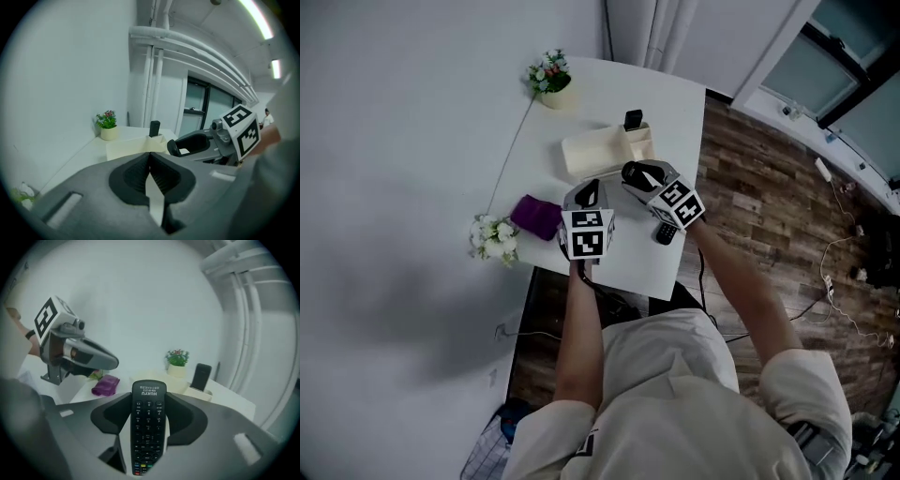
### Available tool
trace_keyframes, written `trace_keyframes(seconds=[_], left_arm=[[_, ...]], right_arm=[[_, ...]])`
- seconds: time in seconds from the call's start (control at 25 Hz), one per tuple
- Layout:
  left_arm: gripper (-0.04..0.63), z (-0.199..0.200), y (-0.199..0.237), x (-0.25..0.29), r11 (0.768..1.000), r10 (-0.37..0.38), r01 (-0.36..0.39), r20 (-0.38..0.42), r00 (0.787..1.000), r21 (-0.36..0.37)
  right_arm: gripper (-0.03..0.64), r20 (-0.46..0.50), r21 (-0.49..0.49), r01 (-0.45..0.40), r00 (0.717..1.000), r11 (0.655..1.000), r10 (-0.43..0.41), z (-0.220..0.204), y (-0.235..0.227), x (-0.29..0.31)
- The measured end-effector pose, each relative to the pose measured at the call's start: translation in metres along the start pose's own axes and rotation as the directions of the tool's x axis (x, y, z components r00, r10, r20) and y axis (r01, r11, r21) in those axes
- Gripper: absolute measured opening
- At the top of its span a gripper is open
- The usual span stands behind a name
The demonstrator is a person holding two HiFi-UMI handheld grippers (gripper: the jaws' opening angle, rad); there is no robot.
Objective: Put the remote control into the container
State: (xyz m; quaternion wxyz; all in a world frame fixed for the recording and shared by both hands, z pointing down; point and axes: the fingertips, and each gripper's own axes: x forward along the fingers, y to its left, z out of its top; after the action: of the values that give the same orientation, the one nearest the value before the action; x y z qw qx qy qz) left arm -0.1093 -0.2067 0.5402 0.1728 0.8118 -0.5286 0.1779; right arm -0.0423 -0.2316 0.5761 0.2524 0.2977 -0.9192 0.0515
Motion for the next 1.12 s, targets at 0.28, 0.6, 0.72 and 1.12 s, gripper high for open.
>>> trace_keyframes(seconds=[0.28,0.6,0.72,1.12], left_arm=[[0.006,0.017,-0.03,0.027,0.997,-0.058,0.059,-0.008,0.998,0.048],[0.006,0.027,-0.028,0.034,0.999,-0.049,0.049,-0.001,0.999,0.01],[0.006,0.026,-0.017,0.039,0.999,-0.032,0.032,0.0,0.999,-0.005],[0.006,0.03,0.027,0.036,0.991,0.029,-0.024,0.038,0.999,-0.129]], right_arm=[[0.23,0.198,0.239,0.187,0.951,0.953,-0.237,0.023,-0.07,-0.041],[0.23,0.339,0.406,0.394,0.773,0.824,-0.537,0.093,-0.161,-0.058],[0.23,0.371,0.439,0.422,0.719,0.793,-0.588,0.11,-0.172,-0.053],[0.228,0.377,0.474,0.495,0.634,0.728,-0.676,0.098,-0.165,-0.035]])
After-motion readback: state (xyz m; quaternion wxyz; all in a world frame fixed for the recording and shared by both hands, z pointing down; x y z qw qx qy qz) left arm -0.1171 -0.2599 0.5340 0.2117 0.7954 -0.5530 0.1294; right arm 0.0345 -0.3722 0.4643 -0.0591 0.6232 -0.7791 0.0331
